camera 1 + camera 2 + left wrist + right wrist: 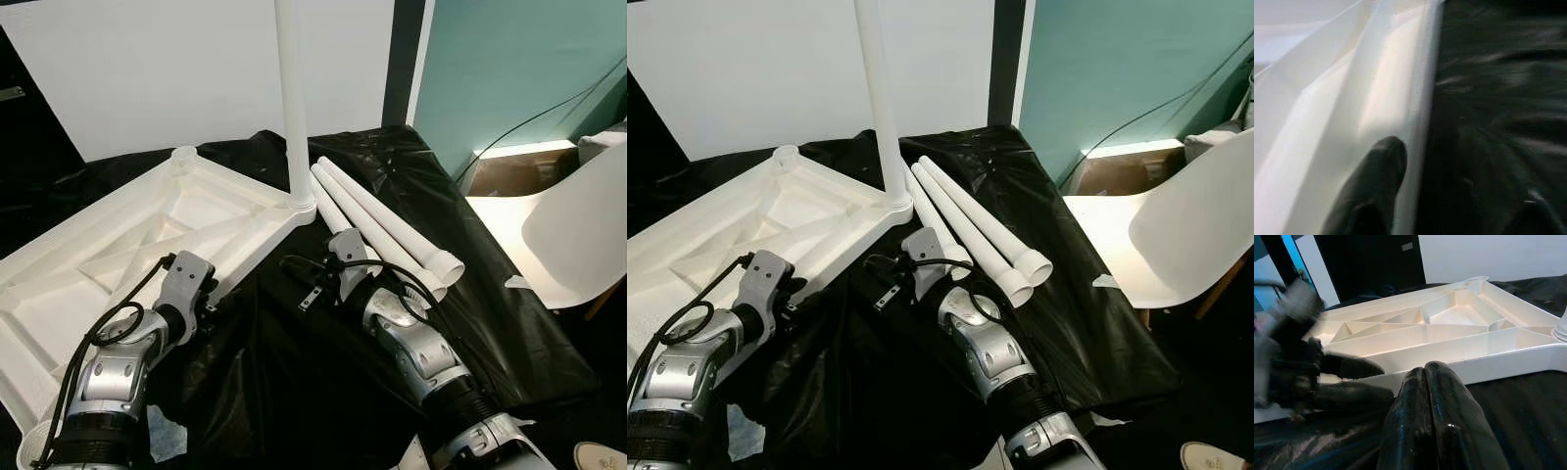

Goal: Building children table

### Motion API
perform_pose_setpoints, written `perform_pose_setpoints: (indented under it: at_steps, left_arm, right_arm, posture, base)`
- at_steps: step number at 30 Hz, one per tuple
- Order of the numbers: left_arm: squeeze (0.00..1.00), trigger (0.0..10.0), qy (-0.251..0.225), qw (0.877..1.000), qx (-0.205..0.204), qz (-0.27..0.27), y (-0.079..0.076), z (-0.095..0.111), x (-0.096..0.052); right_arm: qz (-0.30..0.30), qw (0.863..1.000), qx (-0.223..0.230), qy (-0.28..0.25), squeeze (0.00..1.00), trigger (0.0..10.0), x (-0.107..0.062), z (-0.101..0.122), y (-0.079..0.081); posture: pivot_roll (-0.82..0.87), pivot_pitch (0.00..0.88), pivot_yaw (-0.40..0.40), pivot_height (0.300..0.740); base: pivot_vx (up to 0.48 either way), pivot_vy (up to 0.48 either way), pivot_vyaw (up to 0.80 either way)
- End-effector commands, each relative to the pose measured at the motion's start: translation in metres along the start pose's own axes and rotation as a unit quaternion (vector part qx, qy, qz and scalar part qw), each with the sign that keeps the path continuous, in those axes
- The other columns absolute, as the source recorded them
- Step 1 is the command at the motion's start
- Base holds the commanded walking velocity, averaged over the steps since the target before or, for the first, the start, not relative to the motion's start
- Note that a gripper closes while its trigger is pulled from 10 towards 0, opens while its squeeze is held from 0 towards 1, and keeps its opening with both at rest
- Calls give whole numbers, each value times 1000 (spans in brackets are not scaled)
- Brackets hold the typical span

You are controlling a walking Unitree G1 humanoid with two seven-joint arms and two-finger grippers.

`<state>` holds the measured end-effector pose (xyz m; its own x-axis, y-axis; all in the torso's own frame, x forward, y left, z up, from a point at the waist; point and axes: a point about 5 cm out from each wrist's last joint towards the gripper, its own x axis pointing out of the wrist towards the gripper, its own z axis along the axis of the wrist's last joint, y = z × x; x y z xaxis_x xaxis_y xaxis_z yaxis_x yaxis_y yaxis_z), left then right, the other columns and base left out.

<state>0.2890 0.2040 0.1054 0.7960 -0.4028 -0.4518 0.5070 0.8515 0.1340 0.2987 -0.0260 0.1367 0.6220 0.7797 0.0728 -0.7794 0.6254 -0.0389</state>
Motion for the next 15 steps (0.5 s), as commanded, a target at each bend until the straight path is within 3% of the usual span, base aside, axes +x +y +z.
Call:
perform_pose_setpoints:
  at_steps: [1, 2, 3, 10, 11, 13, 14, 15]
  left_arm:
    - [0, 4745, 63, 998, -18, 5, -7, -26, 3]
    - [0, 4745, 66, 998, -16, 4, -9, -27, 4]
    - [0, 9804, 69, 997, -17, 8, -10, -27, 6]
    - [0, 10000, 38, 998, -43, 31, -10, -15, 18]
    - [0, 2824, 35, 998, -50, 17, -14, -13, 19]
    - [0, 2824, 34, 998, -54, 4, -18, -13, 20]
    - [0, 0, 33, 998, -60, -8, -25, -12, 23]
    - [0, 0, 33, 998, -60, -8, -25, -12, 23]
  right_arm:
    - [-1, 1000, -1, 6, 0, 10000, -1, -3, 1]
    - [-1, 1000, -1, 7, 0, 10000, -1, -3, 1]
    - [-1, 1000, -2, 6, 0, 10000, -1, -3, 0]
    - [1, 1000, -3, 6, 0, 10000, 0, -2, 0]
    - [1, 1000, -3, 6, 0, 10000, 0, -2, 0]
    - [0, 1000, -3, 6, 0, 10000, 0, -2, 0]
    - [0, 1000, -3, 6, 0, 10000, 0, -2, 0]
    - [0, 1000, -3, 6, 0, 10000, 0, -2, 0]
  posture:
    - [135, 0, 42, 740]
    - [135, 0, 42, 740]
    - [134, 0, 40, 740]
    - [132, 0, 41, 740]
    - [130, 0, 42, 740]
    - [130, 0, 42, 740]
    - [127, 0, 44, 740]
    - [127, 0, 44, 740]
  base:
    - [0, 0, 0]
    - [0, 0, 0]
    - [0, 0, 0]
    - [0, 0, 0]
    - [0, 0, 0]
    - [0, 0, 0]
    - [0, 0, 0]
    - [0, 0, 0]
